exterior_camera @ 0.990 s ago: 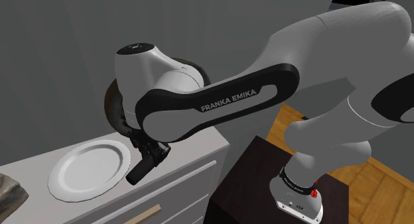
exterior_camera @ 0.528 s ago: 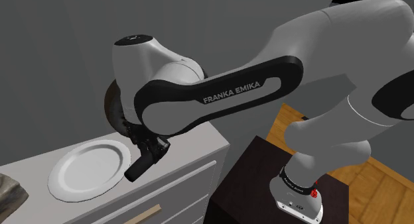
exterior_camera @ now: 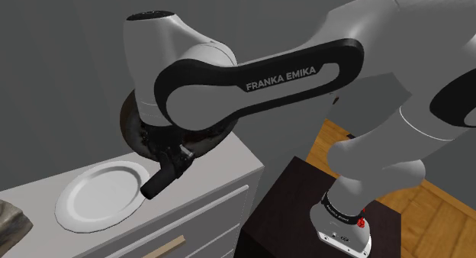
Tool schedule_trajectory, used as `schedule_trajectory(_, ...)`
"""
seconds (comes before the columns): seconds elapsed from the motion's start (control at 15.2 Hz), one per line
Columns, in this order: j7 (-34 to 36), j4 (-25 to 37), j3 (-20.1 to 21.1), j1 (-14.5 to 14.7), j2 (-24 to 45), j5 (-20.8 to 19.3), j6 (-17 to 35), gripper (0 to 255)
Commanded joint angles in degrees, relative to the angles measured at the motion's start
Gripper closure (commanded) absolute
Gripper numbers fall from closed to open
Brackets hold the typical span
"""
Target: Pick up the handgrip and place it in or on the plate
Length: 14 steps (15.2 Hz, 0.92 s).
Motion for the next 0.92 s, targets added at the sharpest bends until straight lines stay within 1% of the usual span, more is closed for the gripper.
schedule_trajectory(0.0, 0.47, 1.19, -0.77, 0.74, 0.61, -0.73, -1.39, 255)
schedule_trajectory(0.26, 1.16, 3.42, -1.81, 1.72, 1.44, -1.71, -3.86, 255)
schedule_trajectory(0.33, -1.22, 6.67, 3.64, -5.70, -2.56, 2.04, -5.28, 255)
schedule_trajectory(0.4, -3.02, 10.04, 7.14, -11.04, -6.11, 5.18, -6.80, 255)
schedule_trajectory(0.46, -4.39, 13.55, 9.78, -15.45, -9.36, 7.89, -8.39, 255)
schedule_trajectory(0.66, -6.41, 25.11, 16.01, -26.78, -17.72, 14.09, -13.39, 255)
schedule_trajectory(0.86, -6.19, 39.20, 21.12, -37.44, -25.63, 18.99, -19.10, 255)
